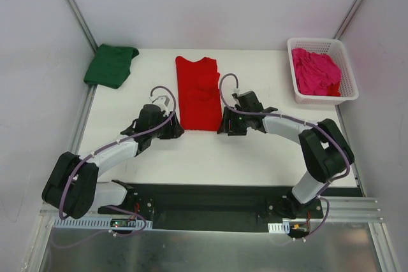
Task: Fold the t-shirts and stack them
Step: Fold the folded rectangular tshirt in 1/3 of the way
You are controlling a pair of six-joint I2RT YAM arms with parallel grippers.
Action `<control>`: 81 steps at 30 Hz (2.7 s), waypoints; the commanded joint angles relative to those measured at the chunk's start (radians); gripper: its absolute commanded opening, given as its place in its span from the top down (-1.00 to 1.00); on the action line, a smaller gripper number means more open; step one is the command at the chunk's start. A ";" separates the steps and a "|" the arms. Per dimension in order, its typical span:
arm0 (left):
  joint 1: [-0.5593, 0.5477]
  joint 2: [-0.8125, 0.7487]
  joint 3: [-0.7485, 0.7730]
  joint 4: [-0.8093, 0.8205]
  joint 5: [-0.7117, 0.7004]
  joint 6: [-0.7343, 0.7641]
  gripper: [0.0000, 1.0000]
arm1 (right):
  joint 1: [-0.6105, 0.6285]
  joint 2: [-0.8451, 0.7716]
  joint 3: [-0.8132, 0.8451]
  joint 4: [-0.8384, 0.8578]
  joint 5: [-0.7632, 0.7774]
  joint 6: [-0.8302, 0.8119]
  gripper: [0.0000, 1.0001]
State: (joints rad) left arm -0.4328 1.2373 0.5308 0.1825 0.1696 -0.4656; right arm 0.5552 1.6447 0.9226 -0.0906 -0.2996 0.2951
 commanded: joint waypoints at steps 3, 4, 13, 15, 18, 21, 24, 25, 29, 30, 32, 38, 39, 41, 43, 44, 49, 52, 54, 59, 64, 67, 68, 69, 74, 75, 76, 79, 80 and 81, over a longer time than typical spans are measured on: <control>-0.007 0.057 0.005 0.071 -0.035 0.022 0.06 | 0.002 0.043 0.067 0.028 0.017 -0.020 -0.18; -0.007 0.066 0.014 0.077 -0.033 0.024 0.08 | 0.000 0.056 0.071 0.028 0.017 -0.022 -0.18; -0.007 0.119 0.063 0.098 -0.028 0.044 0.13 | -0.001 0.107 0.120 0.026 0.045 -0.045 -0.18; -0.007 0.125 0.070 0.098 -0.030 0.053 0.13 | -0.001 0.127 0.128 0.025 0.047 -0.045 -0.18; -0.007 0.134 0.092 0.097 -0.030 0.061 0.14 | -0.005 0.145 0.137 0.025 0.051 -0.048 -0.18; -0.007 0.145 0.103 0.098 -0.032 0.067 0.15 | -0.011 0.159 0.148 0.025 0.053 -0.053 -0.18; -0.007 0.166 0.120 0.103 -0.033 0.074 0.16 | -0.014 0.173 0.159 0.025 0.047 -0.054 -0.18; -0.007 0.177 0.124 0.107 -0.033 0.074 0.17 | -0.017 0.176 0.160 0.026 0.047 -0.056 -0.18; -0.007 0.208 0.136 0.123 -0.030 0.079 0.19 | -0.026 0.190 0.171 0.026 0.040 -0.057 -0.18; -0.007 0.214 0.143 0.124 -0.030 0.079 0.19 | -0.026 0.194 0.174 0.025 0.036 -0.057 -0.18; -0.007 0.234 0.147 0.135 -0.027 0.078 0.19 | -0.031 0.204 0.179 0.025 0.030 -0.057 -0.18; -0.007 0.281 0.166 0.155 -0.018 0.074 0.22 | -0.034 0.225 0.191 0.025 0.013 -0.057 -0.18; -0.007 0.286 0.169 0.158 -0.016 0.073 0.22 | -0.035 0.227 0.191 0.026 0.008 -0.057 -0.18; -0.007 0.301 0.172 0.166 -0.013 0.071 0.24 | -0.035 0.234 0.193 0.025 0.004 -0.057 -0.17; -0.007 0.313 0.175 0.170 -0.012 0.071 0.24 | -0.034 0.237 0.194 0.023 -0.003 -0.059 -0.18; -0.007 0.318 0.176 0.172 -0.012 0.073 0.24 | -0.035 0.239 0.193 0.026 -0.006 -0.059 -0.18; -0.007 0.346 0.182 0.186 -0.012 0.071 0.26 | -0.034 0.251 0.202 0.022 -0.022 -0.060 -0.16; -0.007 0.363 0.182 0.199 -0.007 0.065 0.27 | -0.035 0.260 0.205 0.020 -0.038 -0.057 -0.15; -0.007 0.375 0.186 0.206 -0.001 0.058 0.28 | -0.035 0.262 0.203 0.023 -0.047 -0.056 -0.14; -0.007 0.375 0.187 0.215 0.019 0.039 0.31 | -0.035 0.256 0.193 0.022 -0.055 -0.057 -0.08; -0.009 0.360 0.181 0.215 0.025 0.035 0.90 | -0.034 0.257 0.191 0.025 -0.062 -0.057 0.43; -0.007 0.349 0.175 0.213 0.024 0.036 1.00 | -0.034 0.257 0.191 0.026 -0.065 -0.054 0.84; -0.009 0.346 0.172 0.210 0.019 0.036 1.00 | -0.032 0.257 0.190 0.025 -0.065 -0.054 0.92; -0.009 0.338 0.169 0.204 0.016 0.036 1.00 | -0.034 0.256 0.191 0.026 -0.064 -0.054 0.96; -0.007 0.278 0.132 0.173 0.005 0.039 1.00 | -0.032 0.245 0.185 0.009 -0.041 -0.054 0.97; -0.007 0.265 0.124 0.166 0.005 0.039 1.00 | -0.032 0.238 0.179 0.005 -0.035 -0.053 0.97; -0.007 0.252 0.114 0.154 0.002 0.038 1.00 | -0.034 0.231 0.176 0.002 -0.032 -0.054 0.96; -0.009 0.183 0.066 0.129 -0.008 0.033 1.00 | -0.034 0.210 0.154 -0.012 -0.021 -0.054 0.97; -0.009 0.150 0.045 0.120 -0.015 0.033 1.00 | -0.034 0.207 0.148 -0.018 -0.015 -0.054 0.97; -0.009 0.133 0.034 0.112 -0.018 0.033 1.00 | -0.032 0.201 0.144 -0.020 -0.013 -0.054 0.97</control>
State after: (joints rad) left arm -0.4335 1.4734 0.6189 0.3477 0.1764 -0.4282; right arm 0.5217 1.8935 1.0973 -0.0593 -0.3481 0.2512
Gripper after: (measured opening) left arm 0.018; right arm 0.033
